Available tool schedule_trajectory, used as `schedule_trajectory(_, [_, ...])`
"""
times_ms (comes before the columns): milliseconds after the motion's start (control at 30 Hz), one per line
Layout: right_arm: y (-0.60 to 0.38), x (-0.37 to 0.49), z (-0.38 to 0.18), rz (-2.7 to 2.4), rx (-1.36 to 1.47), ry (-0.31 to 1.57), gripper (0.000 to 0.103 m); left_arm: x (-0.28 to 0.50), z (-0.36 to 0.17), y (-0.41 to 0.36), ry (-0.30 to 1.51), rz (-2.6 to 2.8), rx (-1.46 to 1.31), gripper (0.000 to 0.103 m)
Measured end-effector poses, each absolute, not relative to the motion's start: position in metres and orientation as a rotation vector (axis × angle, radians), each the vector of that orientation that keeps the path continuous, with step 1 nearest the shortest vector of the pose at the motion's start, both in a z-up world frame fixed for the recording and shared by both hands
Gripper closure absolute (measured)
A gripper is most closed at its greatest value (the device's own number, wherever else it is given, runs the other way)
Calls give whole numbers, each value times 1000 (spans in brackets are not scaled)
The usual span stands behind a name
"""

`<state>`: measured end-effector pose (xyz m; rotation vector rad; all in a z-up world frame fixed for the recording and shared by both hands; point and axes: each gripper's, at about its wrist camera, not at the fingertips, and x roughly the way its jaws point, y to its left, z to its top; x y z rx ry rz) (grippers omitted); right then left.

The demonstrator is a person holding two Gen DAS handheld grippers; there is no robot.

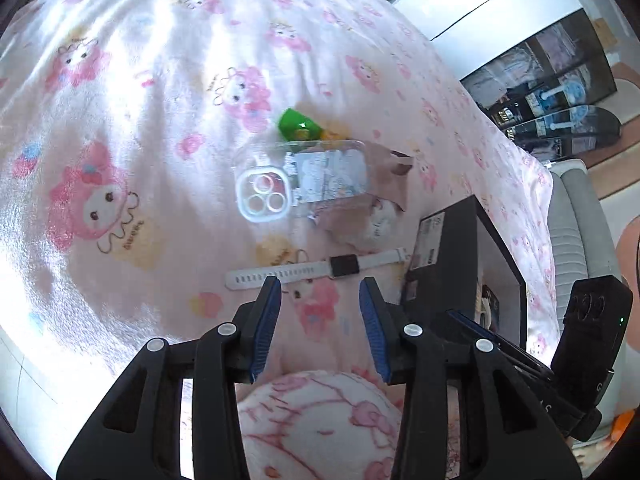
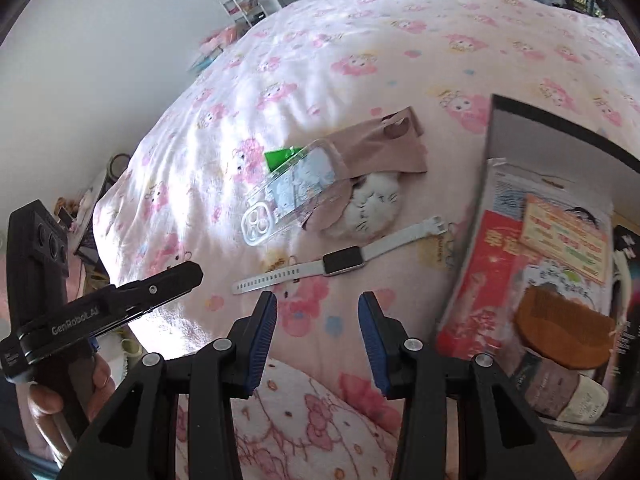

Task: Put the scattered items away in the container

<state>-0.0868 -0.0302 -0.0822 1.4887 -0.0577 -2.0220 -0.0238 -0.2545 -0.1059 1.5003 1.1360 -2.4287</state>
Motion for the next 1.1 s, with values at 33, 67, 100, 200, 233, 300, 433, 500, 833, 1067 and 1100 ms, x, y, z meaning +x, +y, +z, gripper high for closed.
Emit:
schedule_trajectory(33, [-38,-90,-89,-2000,1509,-50,65,-26,-114,-262,1160,-2407,1525,63])
schedule_trajectory(67, [-46,-94,-96,-1990,1528,-36,65,-28,-122,-267,1175,-2387,1545,63])
schedule_trajectory(100, [-53,-97,-102,-1985,1548,-22,65,-30,-130,-272,1173,-2364,1570,63])
schedule_trajectory(200, [-65,-106,-119,-1968,1593,-17,65,-34,-156,-280,1204,-2299,1645,63])
schedule_trajectory(233, [-67,-109,-124,-1965,1603,-18,65,-36,-164,-281,1216,-2280,1669,63])
schedule_trajectory(300, [-70,-113,-129,-1971,1613,-11,65,-38,-180,-282,1246,-2251,1710,63])
schedule_trajectory(433, [-71,-116,-132,-1982,1615,-15,65,-49,-196,-277,1242,-2239,1740,64])
schedule_trajectory(500, [-73,-116,-133,-1995,1612,14,65,-54,-199,-274,1258,-2244,1749,69])
schedule_trajectory(833, [-75,-123,-134,-2018,1619,-7,65,-53,-211,-284,1414,-2200,1694,76])
schedule_trajectory(1067, [-70,-118,-129,-2025,1604,-37,65,-67,-215,-283,1417,-2197,1730,67])
schedule_trajectory(1100, [-69,-117,-129,-2027,1603,-35,65,-67,-216,-283,1420,-2199,1734,75])
